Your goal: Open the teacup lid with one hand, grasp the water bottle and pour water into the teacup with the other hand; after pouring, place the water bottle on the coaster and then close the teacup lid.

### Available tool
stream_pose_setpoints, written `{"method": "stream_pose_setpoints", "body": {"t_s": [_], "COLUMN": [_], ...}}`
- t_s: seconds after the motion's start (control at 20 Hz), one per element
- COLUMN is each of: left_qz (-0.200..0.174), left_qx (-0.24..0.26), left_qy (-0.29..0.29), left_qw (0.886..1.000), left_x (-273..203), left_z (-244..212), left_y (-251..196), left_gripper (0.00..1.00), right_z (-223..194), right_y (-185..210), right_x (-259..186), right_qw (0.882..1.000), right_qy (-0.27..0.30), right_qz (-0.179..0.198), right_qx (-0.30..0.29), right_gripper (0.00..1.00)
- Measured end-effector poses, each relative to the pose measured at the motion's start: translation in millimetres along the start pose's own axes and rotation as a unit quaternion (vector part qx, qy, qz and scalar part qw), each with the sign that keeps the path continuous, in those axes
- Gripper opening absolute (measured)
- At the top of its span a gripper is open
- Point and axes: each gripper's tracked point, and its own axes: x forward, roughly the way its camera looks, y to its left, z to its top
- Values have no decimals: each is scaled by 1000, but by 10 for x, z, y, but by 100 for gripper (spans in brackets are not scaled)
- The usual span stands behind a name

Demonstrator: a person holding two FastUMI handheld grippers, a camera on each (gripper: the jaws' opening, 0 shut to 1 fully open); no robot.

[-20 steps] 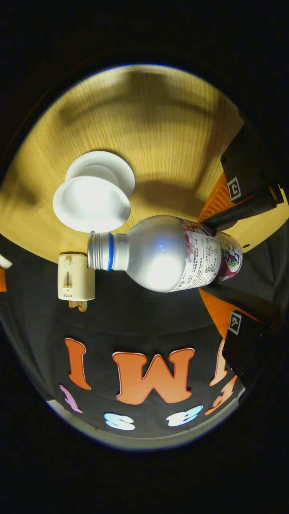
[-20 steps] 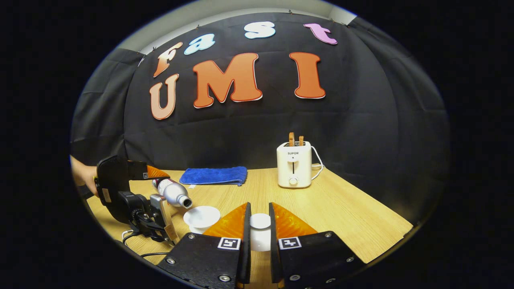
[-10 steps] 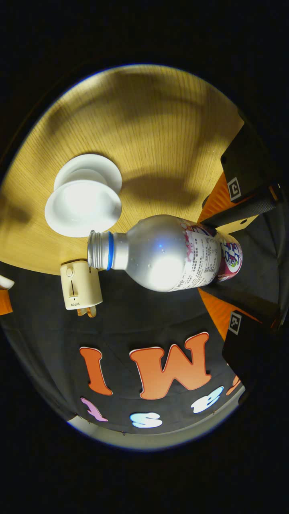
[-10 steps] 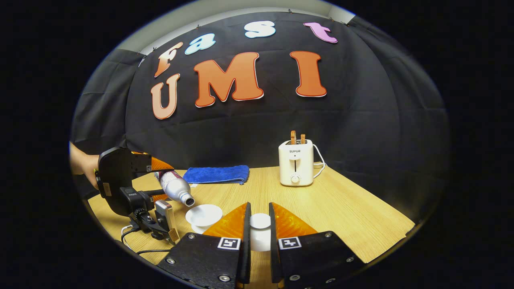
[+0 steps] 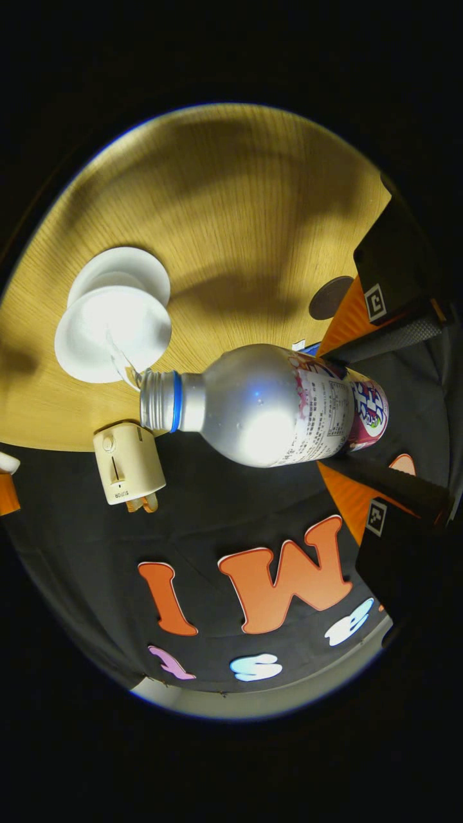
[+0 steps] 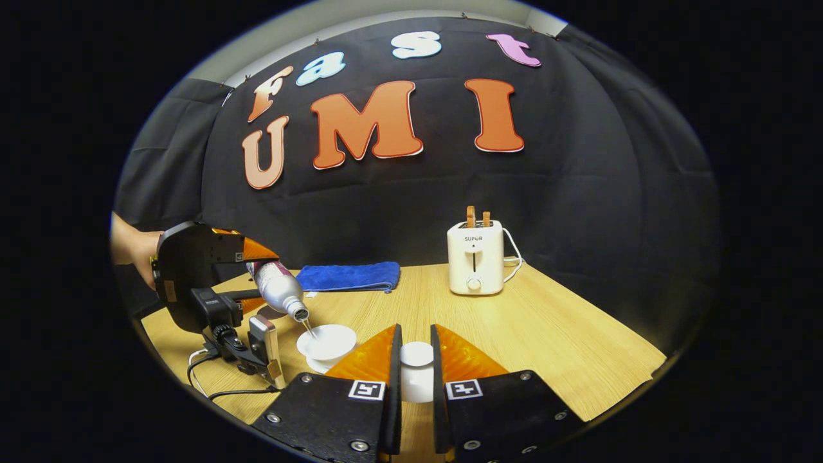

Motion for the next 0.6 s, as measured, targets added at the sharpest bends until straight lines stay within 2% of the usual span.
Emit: {"method": "stream_pose_setpoints", "body": {"t_s": [0.6], "left_qz": [34], "left_qx": [49], "left_qy": [7], "left_qw": [998], "left_x": [-75], "left_z": [-91], "left_y": [390], "left_gripper": [84], "right_z": [-10], "right_y": [51], "right_x": [6], "right_qw": [1000], "right_qy": [3], "right_qz": [13], "right_qx": [-8], "right_gripper": [20]}}
